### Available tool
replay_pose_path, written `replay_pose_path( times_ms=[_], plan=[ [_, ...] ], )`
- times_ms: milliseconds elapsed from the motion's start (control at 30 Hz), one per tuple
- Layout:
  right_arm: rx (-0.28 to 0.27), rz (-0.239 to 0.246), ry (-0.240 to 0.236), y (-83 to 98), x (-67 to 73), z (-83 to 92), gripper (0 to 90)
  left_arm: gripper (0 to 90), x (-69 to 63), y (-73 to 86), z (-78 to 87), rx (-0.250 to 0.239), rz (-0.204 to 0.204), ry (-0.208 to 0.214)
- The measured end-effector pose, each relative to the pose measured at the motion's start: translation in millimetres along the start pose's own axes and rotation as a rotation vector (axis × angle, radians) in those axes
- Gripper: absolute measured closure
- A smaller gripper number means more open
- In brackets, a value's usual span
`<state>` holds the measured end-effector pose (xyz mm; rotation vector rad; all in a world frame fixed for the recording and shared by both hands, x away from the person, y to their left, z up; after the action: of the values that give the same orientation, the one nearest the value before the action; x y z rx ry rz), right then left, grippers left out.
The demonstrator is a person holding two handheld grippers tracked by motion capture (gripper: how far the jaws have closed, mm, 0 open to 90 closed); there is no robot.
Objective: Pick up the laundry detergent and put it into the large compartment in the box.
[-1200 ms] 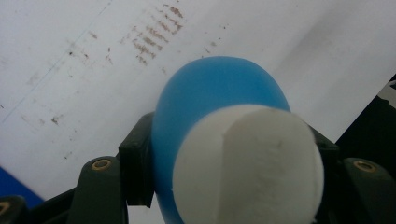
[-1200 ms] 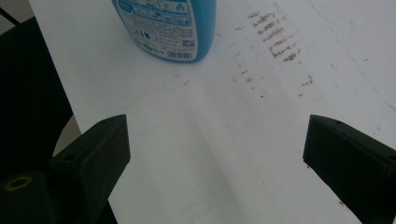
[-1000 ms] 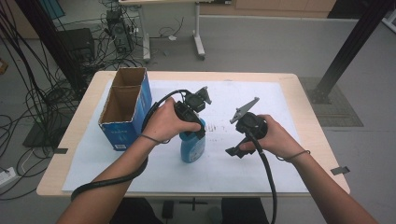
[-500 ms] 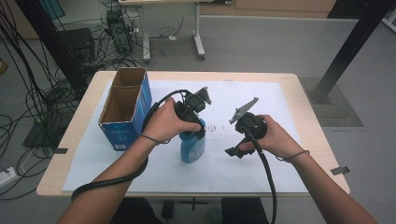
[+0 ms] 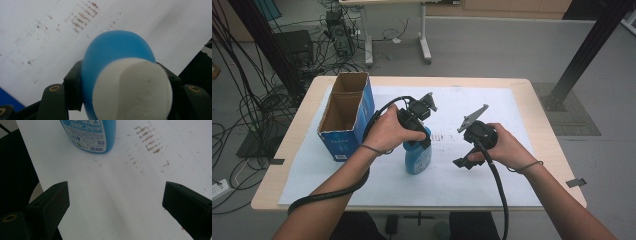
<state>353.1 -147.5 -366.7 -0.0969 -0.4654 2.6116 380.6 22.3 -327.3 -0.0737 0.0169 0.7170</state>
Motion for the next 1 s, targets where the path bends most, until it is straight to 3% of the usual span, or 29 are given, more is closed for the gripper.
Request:
replay_pose_path(
  times_ms=[433, 1000],
  plan=[
    [0.004, 0.004, 0.004, -1.0, -0.6, -0.5, 7.0, 37.6, -0.2, 1.0, 25.8, -0.023, 0.003, -0.021],
    [0.001, 0.018, 0.012, -2.1, 3.8, 0.7, 7.0, 37.6, -14.3, -7.2, 95.6, -0.078, -0.022, -0.048]
  ],
)
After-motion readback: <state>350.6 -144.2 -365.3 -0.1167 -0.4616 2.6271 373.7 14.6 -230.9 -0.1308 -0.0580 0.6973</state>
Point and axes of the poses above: each handheld gripper's, and its own axes: z roughly backward along the jaws, y roughly out of its underside, x roughly to its left, the point moved 5 cm from there along -z, roughly forward along the jaws, and after that the axes turned 11 degrees about x, right-handed, at the moved point
